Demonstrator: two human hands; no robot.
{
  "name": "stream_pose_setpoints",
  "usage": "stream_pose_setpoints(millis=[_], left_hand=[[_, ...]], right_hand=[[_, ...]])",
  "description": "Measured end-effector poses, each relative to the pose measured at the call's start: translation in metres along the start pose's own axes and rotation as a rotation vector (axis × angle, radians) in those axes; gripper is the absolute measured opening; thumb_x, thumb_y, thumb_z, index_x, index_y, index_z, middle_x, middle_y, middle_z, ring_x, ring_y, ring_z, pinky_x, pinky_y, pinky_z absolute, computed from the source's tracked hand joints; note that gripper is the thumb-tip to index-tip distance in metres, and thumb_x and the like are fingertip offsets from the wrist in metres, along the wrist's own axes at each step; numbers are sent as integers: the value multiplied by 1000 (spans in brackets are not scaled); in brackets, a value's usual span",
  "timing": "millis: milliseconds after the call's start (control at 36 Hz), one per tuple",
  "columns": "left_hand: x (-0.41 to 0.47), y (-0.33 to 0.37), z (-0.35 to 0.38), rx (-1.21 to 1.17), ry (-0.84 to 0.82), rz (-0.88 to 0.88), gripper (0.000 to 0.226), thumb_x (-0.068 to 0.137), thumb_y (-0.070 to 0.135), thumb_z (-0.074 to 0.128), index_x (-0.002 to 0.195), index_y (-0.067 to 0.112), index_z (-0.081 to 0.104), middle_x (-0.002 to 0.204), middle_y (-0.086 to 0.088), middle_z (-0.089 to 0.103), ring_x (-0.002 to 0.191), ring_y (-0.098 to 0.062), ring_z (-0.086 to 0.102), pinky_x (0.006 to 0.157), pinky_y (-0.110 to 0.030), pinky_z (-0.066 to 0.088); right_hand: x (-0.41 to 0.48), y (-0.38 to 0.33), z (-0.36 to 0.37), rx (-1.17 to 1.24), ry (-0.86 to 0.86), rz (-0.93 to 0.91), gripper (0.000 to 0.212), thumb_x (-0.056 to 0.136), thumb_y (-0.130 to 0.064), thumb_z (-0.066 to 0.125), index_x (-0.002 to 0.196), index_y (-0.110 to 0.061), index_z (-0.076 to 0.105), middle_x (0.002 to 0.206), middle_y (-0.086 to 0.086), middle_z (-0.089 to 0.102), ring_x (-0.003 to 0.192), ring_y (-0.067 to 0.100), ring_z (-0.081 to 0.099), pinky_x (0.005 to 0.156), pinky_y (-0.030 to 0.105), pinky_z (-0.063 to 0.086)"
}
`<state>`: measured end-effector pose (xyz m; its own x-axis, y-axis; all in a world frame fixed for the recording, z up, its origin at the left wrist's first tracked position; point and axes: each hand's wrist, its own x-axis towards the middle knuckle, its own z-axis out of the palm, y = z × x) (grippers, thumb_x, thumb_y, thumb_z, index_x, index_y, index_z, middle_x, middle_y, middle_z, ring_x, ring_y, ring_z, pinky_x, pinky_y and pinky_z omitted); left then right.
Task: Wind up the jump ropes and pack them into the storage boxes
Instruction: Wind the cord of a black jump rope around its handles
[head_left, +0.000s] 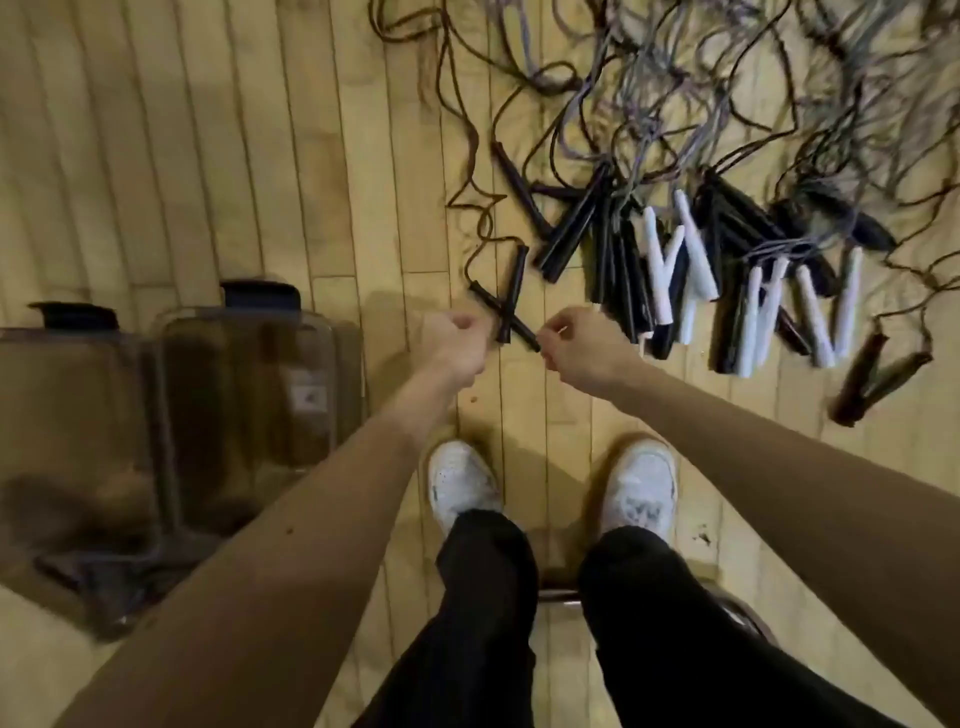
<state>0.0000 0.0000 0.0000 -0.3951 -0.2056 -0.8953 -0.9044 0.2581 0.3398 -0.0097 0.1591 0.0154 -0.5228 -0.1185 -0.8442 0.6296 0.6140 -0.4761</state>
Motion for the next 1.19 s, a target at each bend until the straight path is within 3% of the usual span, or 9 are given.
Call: stream_pose_setpoints(millis=[167, 306, 417, 500, 583, 667, 778, 944, 1194], left_hand=[[80, -20, 30, -100, 175, -15, 39, 96, 49, 59, 116, 15, 60, 103, -7, 69, 88, -21, 69, 55, -27, 49], [103, -22, 39, -136, 238, 78, 38, 94, 45, 65, 115, 14, 59, 95, -8, 71, 67, -15, 68, 39, -15, 43], [106, -23, 42, -75, 261, 115, 22, 96, 36, 65, 105, 17, 60, 93, -7, 70, 75, -19, 71, 52, -26, 56], [98, -18, 41, -38, 266, 146, 18, 95, 30, 64, 82, 19, 60, 83, -4, 69, 77, -20, 68, 64, -33, 56], [81, -17, 31, -19, 271, 180, 17, 94, 30, 61, 88, 15, 63, 85, -3, 68, 79, -21, 64, 64, -31, 49], [41, -10, 10, -43, 258, 232, 32, 91, 39, 60, 110, 14, 67, 91, -1, 73, 85, -20, 70, 79, -40, 59], [-31, 21, -27, -164, 203, 348, 15, 99, 22, 57, 109, 12, 61, 81, -4, 69, 54, -5, 63, 50, -20, 53], [-176, 82, -94, -283, 287, 636, 11, 98, 18, 59, 87, 18, 61, 62, 3, 61, 47, -7, 53, 43, -20, 44], [-426, 151, -161, -423, 306, 1072, 15, 97, 17, 61, 95, 2, 63, 57, 1, 64, 47, -15, 52, 42, -24, 43]], right_hand=[[75, 25, 23, -96, 198, -22, 21, 105, -36, 49, 96, -19, 57, 87, -1, 64, 84, 14, 63, 70, 25, 45], [98, 28, 30, -163, 162, -38, 29, 103, -48, 49, 89, -24, 59, 83, 0, 64, 84, 18, 66, 79, 37, 56], [106, 18, 41, -189, 129, -46, 20, 101, -41, 56, 98, -21, 58, 85, -3, 62, 76, 11, 62, 61, 24, 50], [106, 8, 50, -207, 91, -53, 13, 103, -29, 56, 104, -17, 57, 90, 1, 62, 85, 20, 64, 65, 29, 50], [89, -9, 49, -223, 43, -63, 12, 103, -24, 52, 102, -13, 56, 93, 7, 63, 87, 26, 64, 67, 33, 52], [53, -34, 34, -212, -61, -85, 22, 105, -27, 51, 100, -7, 62, 96, 12, 69, 89, 29, 68, 78, 39, 58], [-11, -75, 3, -142, -140, -127, 25, 106, -25, 50, 99, -5, 63, 88, 10, 69, 74, 19, 67, 69, 30, 60], [-154, -148, -43, 77, -243, -343, 15, 108, -13, 45, 109, -1, 53, 80, 11, 70, 60, 15, 68, 58, 27, 57], [-390, -234, -83, 85, -17, -798, 23, 110, -20, 39, 99, -13, 58, 69, -2, 54, 50, 5, 48, 48, 17, 39]])
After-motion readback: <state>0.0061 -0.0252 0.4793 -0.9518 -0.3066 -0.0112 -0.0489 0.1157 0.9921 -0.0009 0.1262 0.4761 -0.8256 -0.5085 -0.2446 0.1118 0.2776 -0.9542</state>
